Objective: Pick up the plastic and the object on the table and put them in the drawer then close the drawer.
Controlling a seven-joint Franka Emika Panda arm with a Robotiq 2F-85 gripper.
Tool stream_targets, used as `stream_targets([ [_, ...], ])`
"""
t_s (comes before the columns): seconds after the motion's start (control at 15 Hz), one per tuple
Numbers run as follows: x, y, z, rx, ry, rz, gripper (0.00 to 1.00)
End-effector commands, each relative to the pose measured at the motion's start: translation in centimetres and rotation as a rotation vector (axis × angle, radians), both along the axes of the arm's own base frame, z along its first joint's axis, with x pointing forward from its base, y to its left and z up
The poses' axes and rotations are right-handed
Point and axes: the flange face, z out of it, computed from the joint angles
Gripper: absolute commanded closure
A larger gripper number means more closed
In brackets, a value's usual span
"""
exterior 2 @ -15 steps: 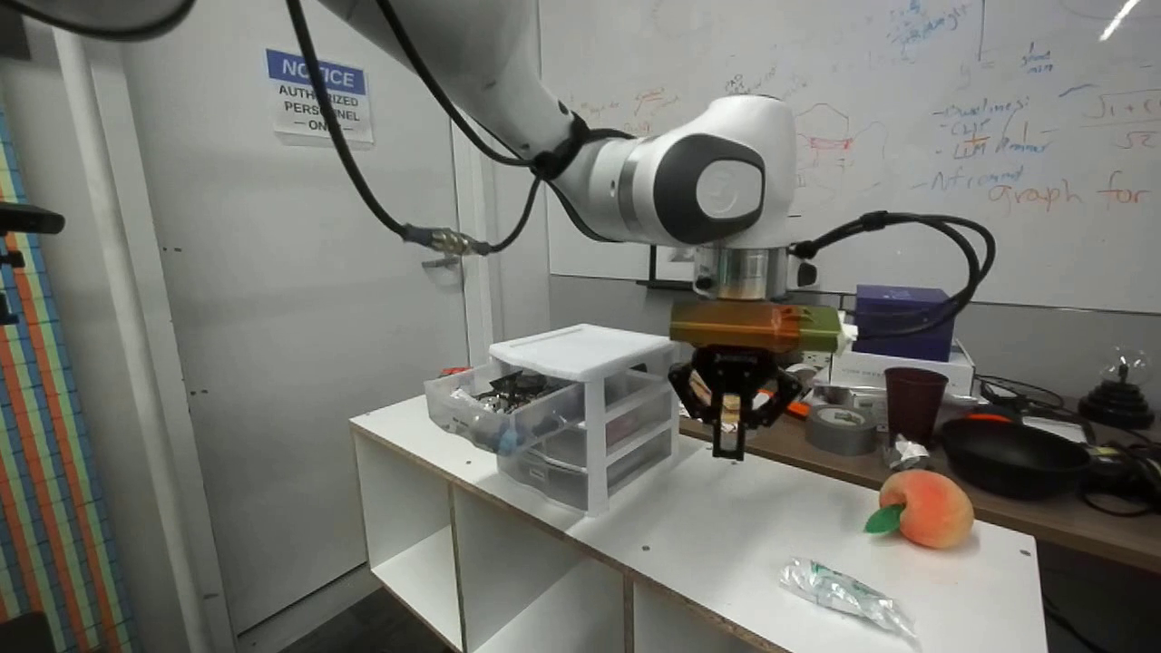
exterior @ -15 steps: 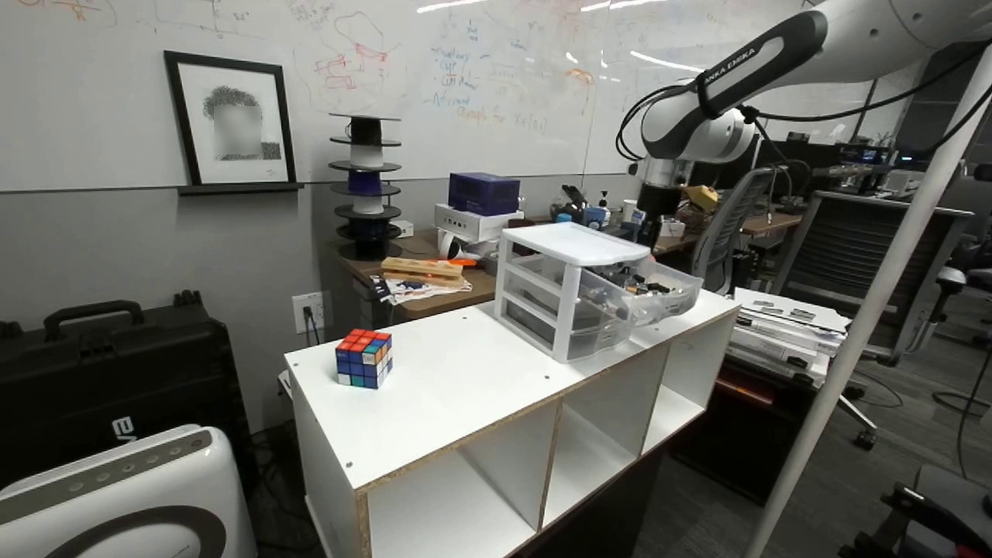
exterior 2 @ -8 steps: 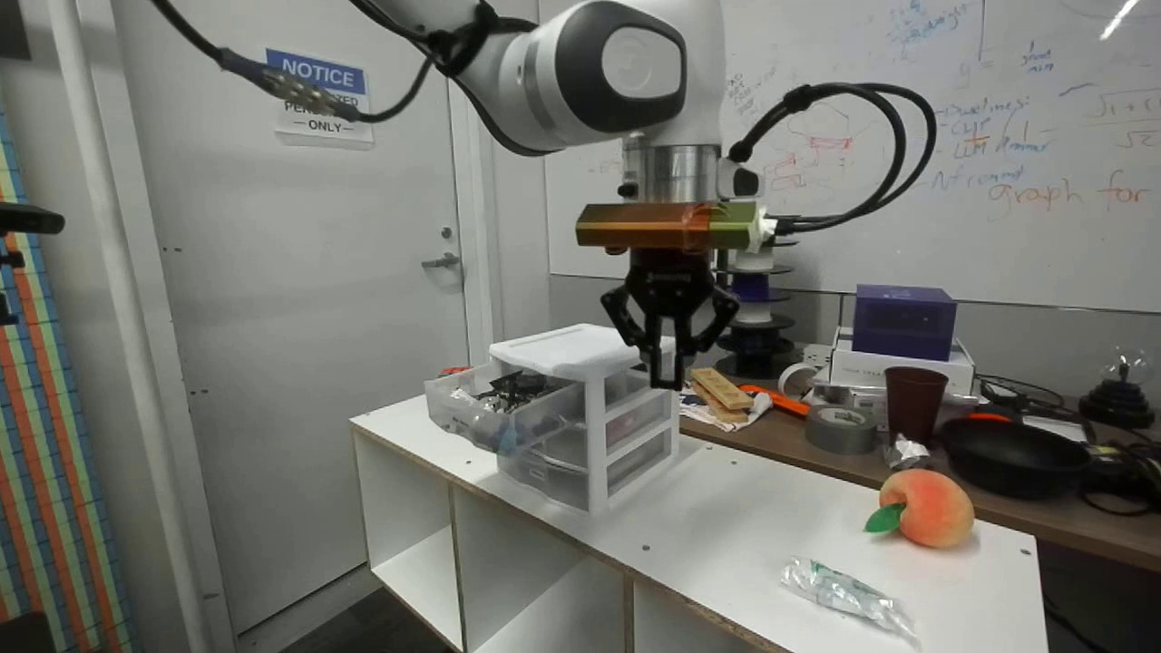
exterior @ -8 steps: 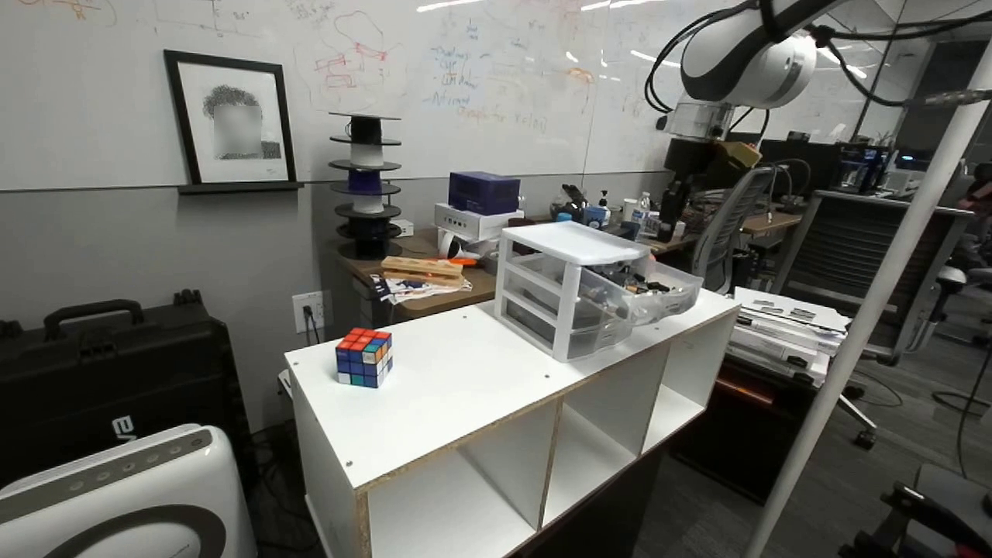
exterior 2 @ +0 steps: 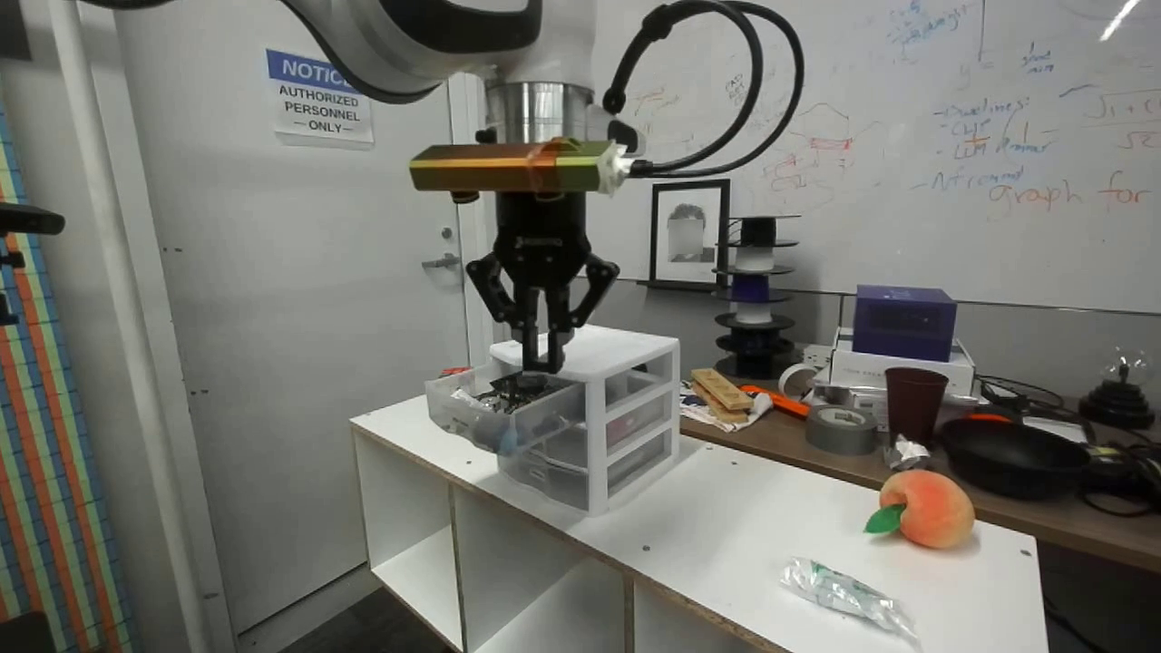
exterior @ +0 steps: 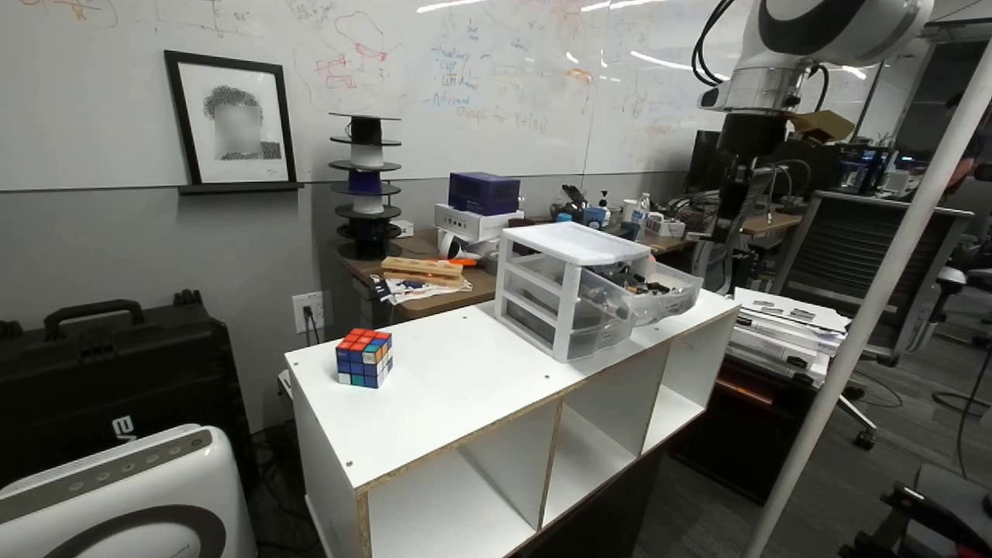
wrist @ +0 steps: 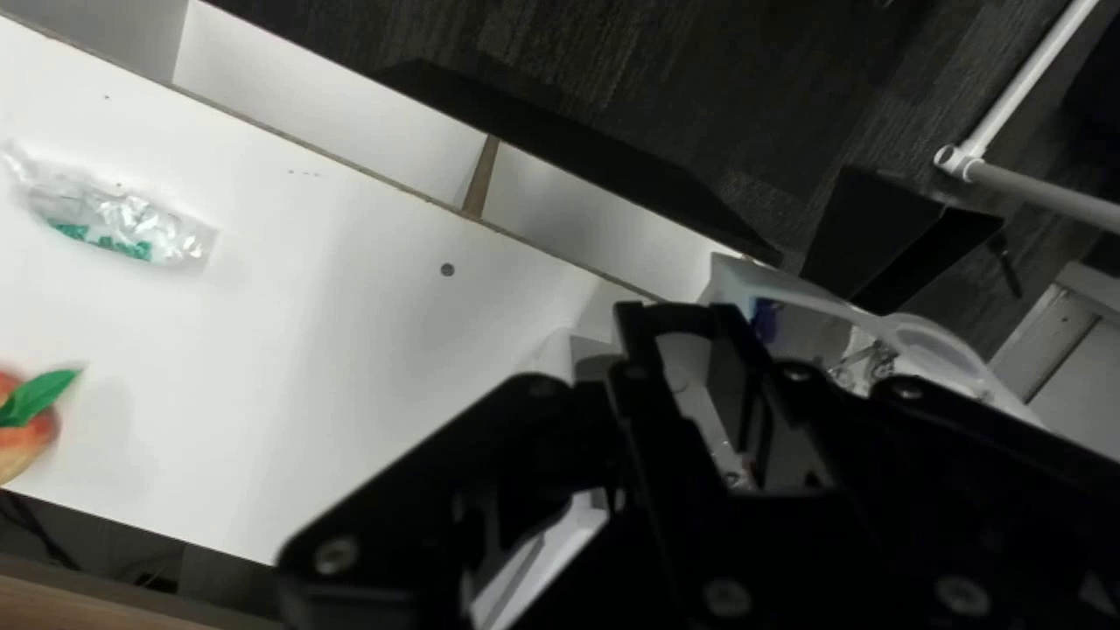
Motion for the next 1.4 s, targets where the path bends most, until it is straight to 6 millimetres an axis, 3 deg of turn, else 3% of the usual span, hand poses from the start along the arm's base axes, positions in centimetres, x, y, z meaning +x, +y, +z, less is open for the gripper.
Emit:
stream_targets([
  [0.0, -0.9, 1.6, -0.1, -0.011, 0.002, 0.061, 0.87],
  [0.6, 2.1, 2.7, -4.4, 0.071, 0.049, 0.12, 0.87],
  [1.07, 2.9, 6.1, -3.4, 0.104, 0.02, 0.186, 0.87],
  [1.33, 3.6, 6.7, -4.0, 0.083, 0.0, 0.192, 0.84],
])
